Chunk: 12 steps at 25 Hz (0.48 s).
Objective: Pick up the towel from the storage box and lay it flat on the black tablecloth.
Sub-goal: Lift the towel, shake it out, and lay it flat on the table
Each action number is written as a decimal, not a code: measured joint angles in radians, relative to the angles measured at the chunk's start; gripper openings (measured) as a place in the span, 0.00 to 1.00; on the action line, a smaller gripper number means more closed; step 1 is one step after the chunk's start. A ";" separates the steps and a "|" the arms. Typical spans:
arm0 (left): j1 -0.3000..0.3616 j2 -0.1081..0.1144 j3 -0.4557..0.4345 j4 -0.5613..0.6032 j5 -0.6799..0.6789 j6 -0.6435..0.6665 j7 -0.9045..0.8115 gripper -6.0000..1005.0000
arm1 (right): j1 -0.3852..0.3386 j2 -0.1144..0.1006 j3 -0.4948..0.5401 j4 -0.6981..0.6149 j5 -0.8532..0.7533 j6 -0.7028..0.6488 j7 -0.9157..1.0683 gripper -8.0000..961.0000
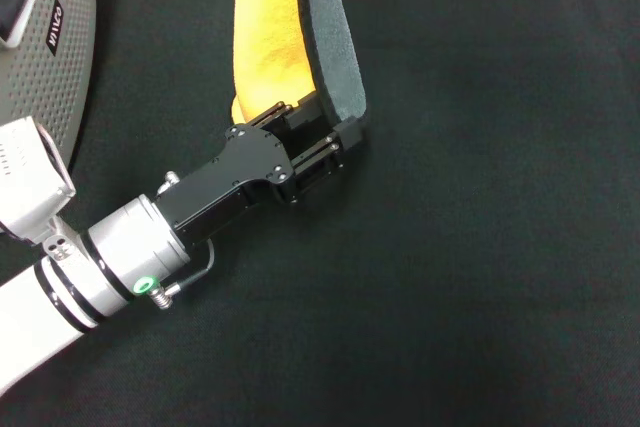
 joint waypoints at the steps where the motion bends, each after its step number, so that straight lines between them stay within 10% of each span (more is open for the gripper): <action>1: 0.000 0.000 -0.006 -0.005 0.000 -0.001 0.000 0.64 | 0.000 0.000 -0.003 0.000 0.000 0.001 0.000 0.02; 12: -0.008 0.000 -0.020 -0.018 0.000 -0.028 -0.017 0.62 | 0.000 0.000 -0.017 -0.008 0.001 0.002 0.001 0.02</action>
